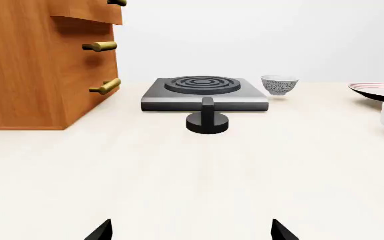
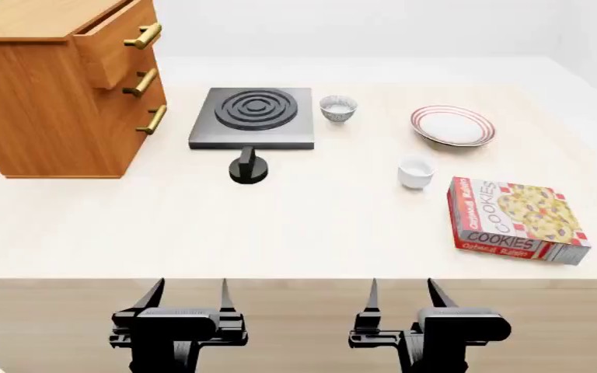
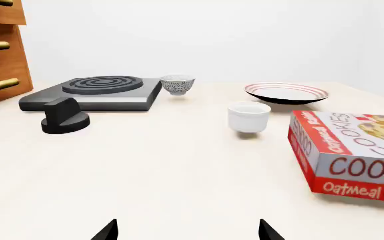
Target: Pick the akita bowl next to the cookies box and place it on the plate.
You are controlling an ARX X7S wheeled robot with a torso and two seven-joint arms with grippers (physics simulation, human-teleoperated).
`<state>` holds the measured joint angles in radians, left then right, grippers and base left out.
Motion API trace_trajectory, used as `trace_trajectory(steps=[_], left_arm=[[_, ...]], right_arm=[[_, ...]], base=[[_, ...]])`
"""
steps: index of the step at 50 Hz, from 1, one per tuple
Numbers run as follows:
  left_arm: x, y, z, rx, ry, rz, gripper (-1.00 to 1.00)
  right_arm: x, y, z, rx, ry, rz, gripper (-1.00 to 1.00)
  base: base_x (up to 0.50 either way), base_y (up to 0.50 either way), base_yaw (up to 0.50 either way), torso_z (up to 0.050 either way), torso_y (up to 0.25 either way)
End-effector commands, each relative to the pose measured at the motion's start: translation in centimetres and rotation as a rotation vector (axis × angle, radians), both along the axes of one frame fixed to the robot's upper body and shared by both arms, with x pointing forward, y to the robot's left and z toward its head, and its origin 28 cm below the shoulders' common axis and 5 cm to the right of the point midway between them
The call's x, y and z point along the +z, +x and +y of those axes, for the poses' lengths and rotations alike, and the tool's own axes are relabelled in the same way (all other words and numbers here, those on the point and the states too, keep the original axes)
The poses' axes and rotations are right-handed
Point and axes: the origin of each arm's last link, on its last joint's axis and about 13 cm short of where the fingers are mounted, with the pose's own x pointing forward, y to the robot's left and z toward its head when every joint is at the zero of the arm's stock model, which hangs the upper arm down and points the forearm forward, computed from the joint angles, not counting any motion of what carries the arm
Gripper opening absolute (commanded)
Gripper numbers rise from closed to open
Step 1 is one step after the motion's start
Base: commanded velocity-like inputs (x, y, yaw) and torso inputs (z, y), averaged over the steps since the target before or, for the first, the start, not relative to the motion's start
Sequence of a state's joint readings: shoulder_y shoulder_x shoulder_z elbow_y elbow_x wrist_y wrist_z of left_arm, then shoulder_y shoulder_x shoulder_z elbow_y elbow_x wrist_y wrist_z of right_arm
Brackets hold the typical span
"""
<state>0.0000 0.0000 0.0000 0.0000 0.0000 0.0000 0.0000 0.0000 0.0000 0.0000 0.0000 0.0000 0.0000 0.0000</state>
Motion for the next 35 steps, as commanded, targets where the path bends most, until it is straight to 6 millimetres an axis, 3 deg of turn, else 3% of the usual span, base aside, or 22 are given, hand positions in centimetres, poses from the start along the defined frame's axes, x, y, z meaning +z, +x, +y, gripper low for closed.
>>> trace_trajectory(steps=[1,14,18,19,20,22,23,26,30,35], left_arm=[[0.1,0.0,0.0,-0.003,0.003,-0.006,1.0],[-0.2,0.1,-0.1,0.001,0.021,-0.011,1.0],[0.8,0.1,0.1,0.003,0.013,-0.034,1.0],[1.6,0.0,0.3,0.001,-0.016,-0.053,1.0],[3.8,0.0,0.9,0.015,-0.042,-0.093,1.0],[5.0,-0.4,1.6,0.036,-0.043,-0.152,1.0],[6.9,-0.9,2.4,0.061,-0.036,-0.221,1.0],[11.0,-2.4,4.0,0.129,-0.006,-0.358,1.0],[14.5,-4.7,5.5,0.216,0.057,-0.482,1.0],[16.3,-6.7,6.6,0.304,0.089,-0.57,1.0]], right_arm=[[-0.1,0.2,0.1,0.001,-0.013,0.018,1.0],[0.3,-0.2,0.3,0.041,0.01,0.002,1.0],[2.1,-0.1,-0.2,0.035,0.043,-0.043,1.0],[2.9,-0.1,-0.4,0.039,0.06,-0.065,1.0],[4.7,-0.2,-1.0,0.042,0.088,-0.104,1.0],[7.0,-0.4,-1.6,0.031,0.106,-0.166,1.0],[9.2,-0.8,-2.4,0.023,0.119,-0.235,1.0],[12.9,-1.8,-3.9,-0.011,0.134,-0.357,1.0],[16.1,-3.4,-5.4,-0.071,0.136,-0.485,1.0],[18.1,-4.8,-6.2,-0.111,0.124,-0.581,1.0]], base=[[0.0,0.0,0.0,0.0,0.0],[0.0,0.0,0.0,0.0,0.0],[0.0,0.0,0.0,0.0,0.0],[0.0,0.0,0.0,0.0,0.0],[0.0,0.0,0.0,0.0,0.0],[0.0,0.0,0.0,0.0,0.0],[0.0,0.0,0.0,0.0,0.0],[0.0,0.0,0.0,0.0,0.0],[0.0,0.0,0.0,0.0,0.0],[0.0,0.0,0.0,0.0,0.0]])
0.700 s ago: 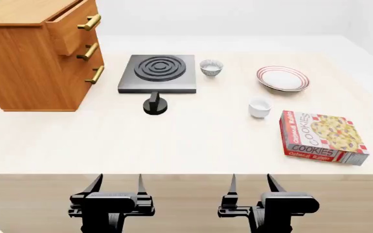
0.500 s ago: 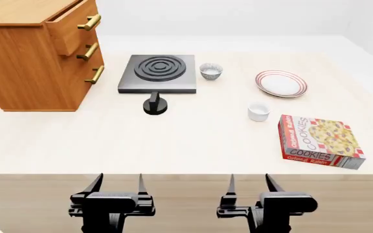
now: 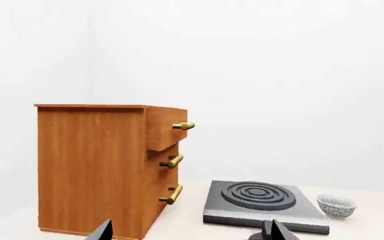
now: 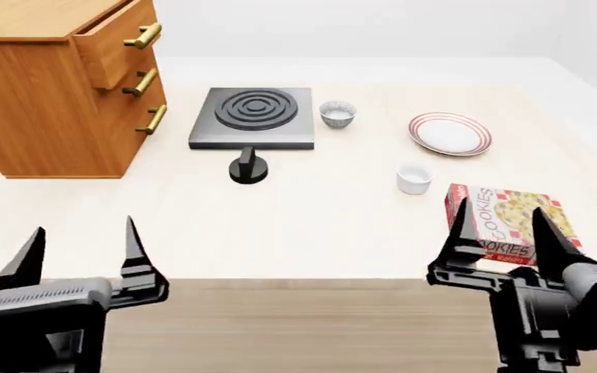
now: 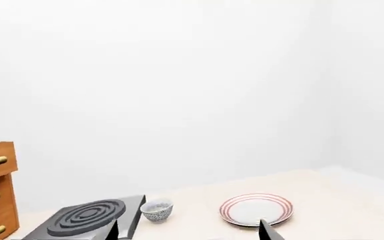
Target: Pick the akita bowl next to the cookies box and place it on the plate.
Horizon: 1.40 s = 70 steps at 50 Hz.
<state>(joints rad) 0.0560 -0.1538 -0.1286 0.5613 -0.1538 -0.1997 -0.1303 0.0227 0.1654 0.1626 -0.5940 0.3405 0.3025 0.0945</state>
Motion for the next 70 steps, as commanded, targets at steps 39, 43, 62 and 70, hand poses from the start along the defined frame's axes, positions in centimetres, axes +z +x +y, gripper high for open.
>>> trace_trajectory(steps=[39,43,62,70], left_arm=[[8.5,-6.1,2.6,0.213,0.071,-0.265,1.0],[8.4,-6.1,2.6,0.213,0.07,-0.265,1.0],[8.4,-6.0,2.5,0.21,0.068,-0.264,1.0],[8.4,-6.1,2.6,0.211,0.068,-0.264,1.0]], right_arm=[[6.8,-3.8,-2.0,-0.047,-0.007,-0.243,1.0],[6.8,-3.9,-2.1,-0.048,-0.009,-0.244,1.0],[6.7,-4.0,-2.1,-0.046,-0.012,-0.241,1.0],[6.7,-3.9,-2.0,-0.044,-0.014,-0.24,1.0]], base=[[-0.05,-0.24,0.0,0.0,0.0],[-0.1,-0.5,0.0,0.0,0.0],[-0.08,-0.5,0.0,0.0,0.0],[-0.08,-0.5,0.0,0.0,0.0]])
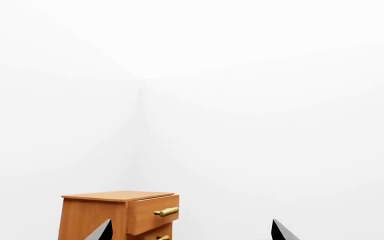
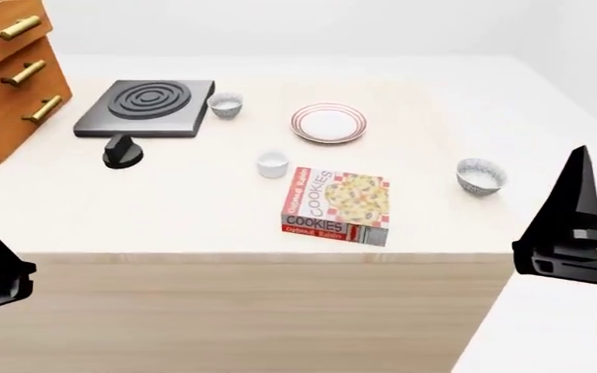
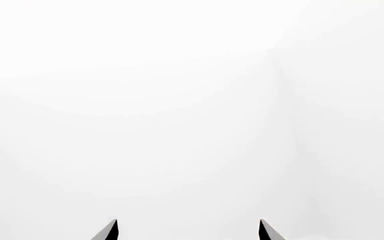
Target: Pick the akita bowl next to the cookies box and place it on the plate.
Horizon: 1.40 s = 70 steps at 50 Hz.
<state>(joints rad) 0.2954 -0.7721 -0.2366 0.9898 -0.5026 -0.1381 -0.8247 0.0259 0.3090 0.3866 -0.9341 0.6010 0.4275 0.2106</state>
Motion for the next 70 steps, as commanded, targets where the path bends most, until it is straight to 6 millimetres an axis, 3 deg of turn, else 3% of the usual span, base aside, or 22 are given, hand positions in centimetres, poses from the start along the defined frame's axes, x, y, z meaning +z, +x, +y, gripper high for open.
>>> trace_trajectory(steps=[1,11,35,70], left_arm=[[-0.02,-0.04,0.0,-0.001,-0.001,0.0,1.0],[-0.04,-0.08,0.0,-0.001,-0.001,0.002,1.0],[-0.08,0.05,-0.06,-0.004,0.001,0.004,1.0],[-0.19,0.01,-0.05,-0.004,0.0,0.006,1.0]], right_arm=[[-0.03,0.03,0.06,0.002,-0.004,0.002,1.0],[-0.01,0.1,0.17,-0.006,-0.014,-0.001,1.0],[-0.05,-0.06,0.13,-0.004,-0.011,-0.03,1.0],[-0.09,-0.1,0.15,0.014,-0.017,-0.037,1.0]], base=[[-0.08,-0.5,0.0,0.0,0.0],[-0.04,-0.42,0.0,0.0,0.0],[0.03,0.03,0.0,0.0,0.0],[0.48,0.07,0.0,0.0,0.0]])
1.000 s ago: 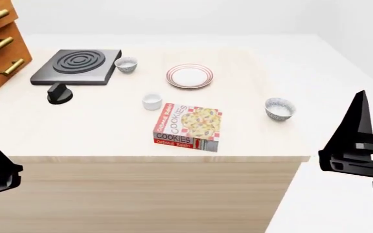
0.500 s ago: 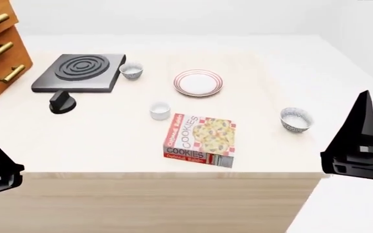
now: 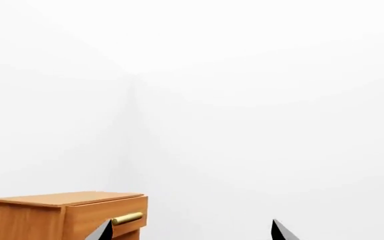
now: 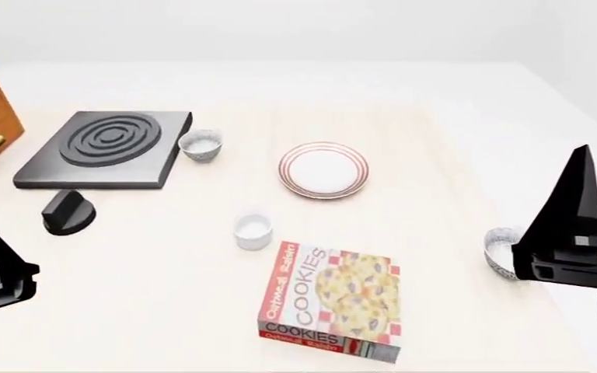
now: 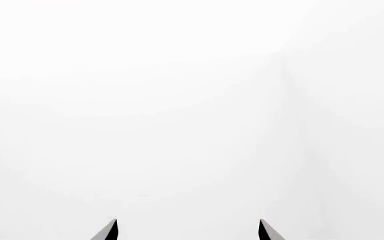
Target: Pick the akita bowl next to the cookies box and place it on the plate.
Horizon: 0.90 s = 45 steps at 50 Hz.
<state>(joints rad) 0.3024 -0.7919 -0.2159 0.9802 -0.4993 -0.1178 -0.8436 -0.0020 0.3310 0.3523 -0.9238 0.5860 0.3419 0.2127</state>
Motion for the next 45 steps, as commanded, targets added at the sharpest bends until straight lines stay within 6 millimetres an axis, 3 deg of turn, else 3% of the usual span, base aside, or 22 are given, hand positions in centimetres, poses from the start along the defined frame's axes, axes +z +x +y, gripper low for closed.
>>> trace_trajectory(steps=[1,45], left_arm=[[-0.03,-0.02,-0.01,-0.001,0.0,0.0,1.0],[-0.12,0.13,-0.01,-0.004,0.001,0.005,1.0]], right_arm=[[-0.06,0.05,0.03,0.001,-0.002,0.001,1.0],[-0.22,0.11,0.02,-0.001,0.0,0.015,1.0]], base=[[0.5,0.0,0.0,0.0,0.015],[0.5,0.0,0.0,0.0,0.0]])
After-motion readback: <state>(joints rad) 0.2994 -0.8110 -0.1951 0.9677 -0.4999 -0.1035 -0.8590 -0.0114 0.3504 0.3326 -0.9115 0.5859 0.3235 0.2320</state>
